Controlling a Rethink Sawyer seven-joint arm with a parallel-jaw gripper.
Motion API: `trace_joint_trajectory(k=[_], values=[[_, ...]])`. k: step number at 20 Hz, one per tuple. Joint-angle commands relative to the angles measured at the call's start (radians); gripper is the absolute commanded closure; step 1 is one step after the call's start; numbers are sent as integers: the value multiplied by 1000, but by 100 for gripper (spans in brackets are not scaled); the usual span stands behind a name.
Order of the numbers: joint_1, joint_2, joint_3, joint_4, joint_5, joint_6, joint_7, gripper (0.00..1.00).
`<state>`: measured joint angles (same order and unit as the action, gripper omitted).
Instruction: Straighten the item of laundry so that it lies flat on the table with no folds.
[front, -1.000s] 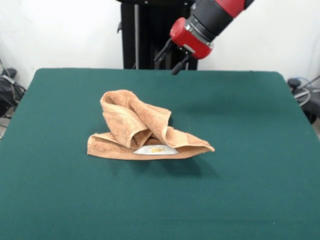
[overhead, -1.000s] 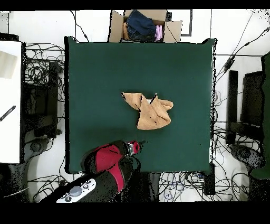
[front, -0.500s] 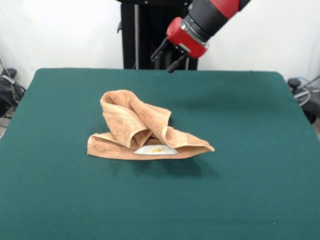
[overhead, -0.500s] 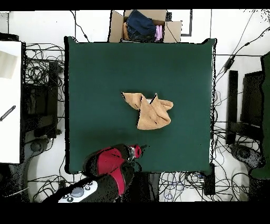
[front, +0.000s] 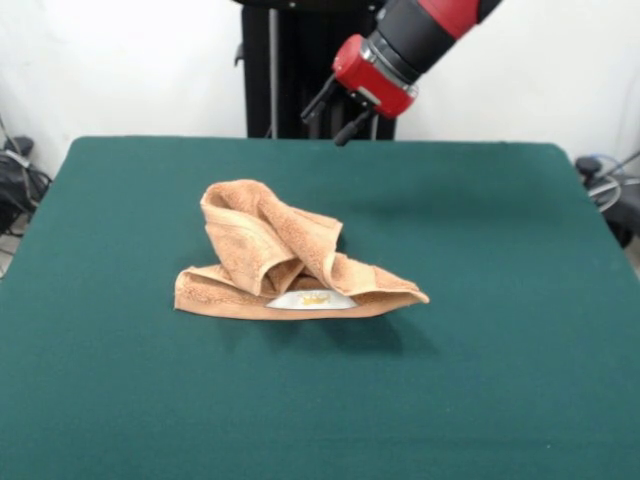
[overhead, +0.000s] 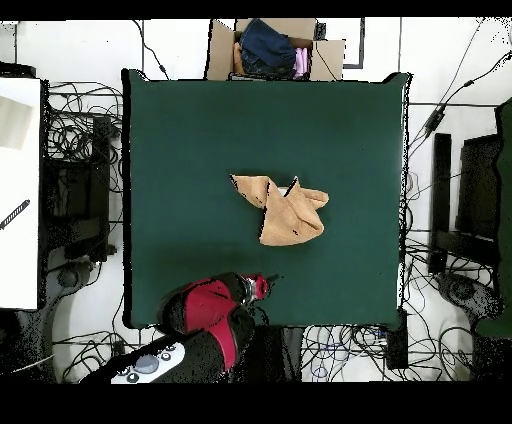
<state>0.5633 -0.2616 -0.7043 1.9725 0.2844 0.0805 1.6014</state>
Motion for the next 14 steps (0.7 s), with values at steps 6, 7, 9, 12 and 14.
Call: trace_joint_trajectory(k=[6, 7, 9, 12, 14], values=[[14, 21, 65, 17, 74, -48, 290, 0], [10, 17, 68, 17, 71, -48, 286, 0], [1, 9, 71, 18, 67, -45, 278, 0], [-2, 3, 69, 15, 64, -36, 272, 0], [-11, -2, 74, 15, 60, -34, 267, 0]])
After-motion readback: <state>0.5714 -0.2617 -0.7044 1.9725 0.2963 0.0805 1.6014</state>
